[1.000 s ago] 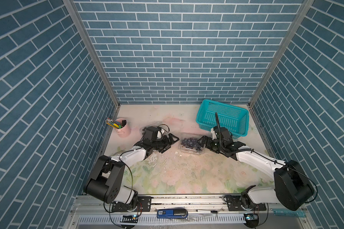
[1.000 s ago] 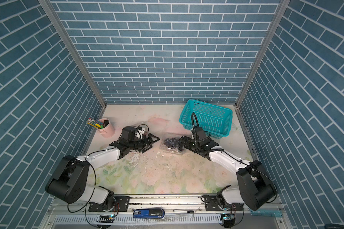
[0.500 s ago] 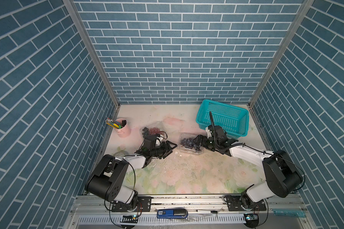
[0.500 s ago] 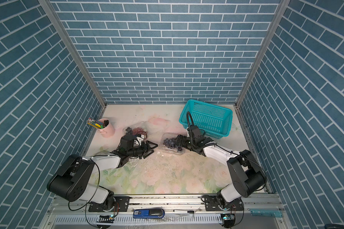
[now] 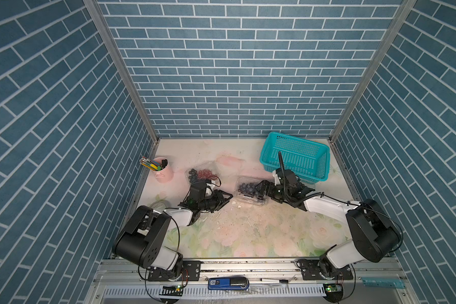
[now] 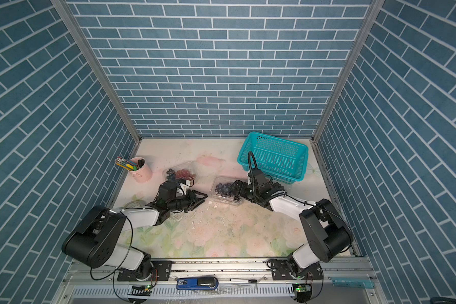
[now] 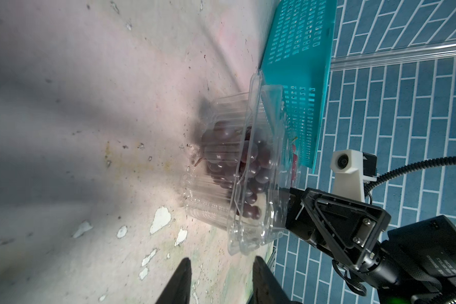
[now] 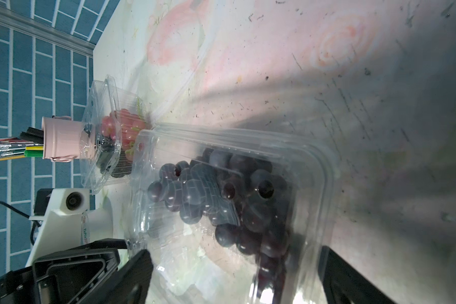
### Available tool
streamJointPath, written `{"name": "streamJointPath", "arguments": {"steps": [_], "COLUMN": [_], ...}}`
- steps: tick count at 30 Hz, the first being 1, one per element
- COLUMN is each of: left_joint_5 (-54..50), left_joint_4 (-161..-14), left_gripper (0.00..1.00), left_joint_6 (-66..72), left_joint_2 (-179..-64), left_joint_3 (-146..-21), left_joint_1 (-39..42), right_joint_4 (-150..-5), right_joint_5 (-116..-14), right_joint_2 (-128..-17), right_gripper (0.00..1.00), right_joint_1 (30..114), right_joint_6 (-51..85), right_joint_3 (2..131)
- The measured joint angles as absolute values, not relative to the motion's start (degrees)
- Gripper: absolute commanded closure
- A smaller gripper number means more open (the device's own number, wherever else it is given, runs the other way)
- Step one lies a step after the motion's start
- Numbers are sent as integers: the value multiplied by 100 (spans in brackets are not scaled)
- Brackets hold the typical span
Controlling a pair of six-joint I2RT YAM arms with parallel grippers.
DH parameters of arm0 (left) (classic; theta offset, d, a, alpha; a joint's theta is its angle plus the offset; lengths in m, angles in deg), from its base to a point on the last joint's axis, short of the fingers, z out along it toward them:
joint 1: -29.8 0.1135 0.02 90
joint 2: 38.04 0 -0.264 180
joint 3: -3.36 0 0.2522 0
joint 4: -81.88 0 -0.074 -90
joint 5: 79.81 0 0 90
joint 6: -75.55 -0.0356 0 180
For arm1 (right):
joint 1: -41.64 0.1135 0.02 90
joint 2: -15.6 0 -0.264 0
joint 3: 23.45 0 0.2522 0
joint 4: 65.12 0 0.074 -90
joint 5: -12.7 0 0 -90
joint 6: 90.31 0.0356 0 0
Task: Pack grapes into containers
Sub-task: Close the packing box at the center of the board.
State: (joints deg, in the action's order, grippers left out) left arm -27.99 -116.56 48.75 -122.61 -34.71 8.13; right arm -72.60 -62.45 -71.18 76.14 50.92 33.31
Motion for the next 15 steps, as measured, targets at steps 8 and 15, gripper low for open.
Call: {"name": "streamJointPath", "arguments": {"steps": [8, 15], "left_joint_5": [-2759, -2720], "left_joint_4": [-11750, -11936], "left_gripper": [65, 68], "left_joint_6": [4877, 4879], "left_joint_2": [-12563, -12823], "left_joint_3": [-3668, -3723], "left_joint_1": [782, 684], "right_joint_4": [-7221, -7197], "right_joint_5": [-6245, -6245], "right_joint_2": [-7118, -7121], "right_gripper": [1, 1], "right_joint_1": [7614, 7614], "right_joint_6": [5094, 5094], "right_joint_3": [3331, 3331]}}
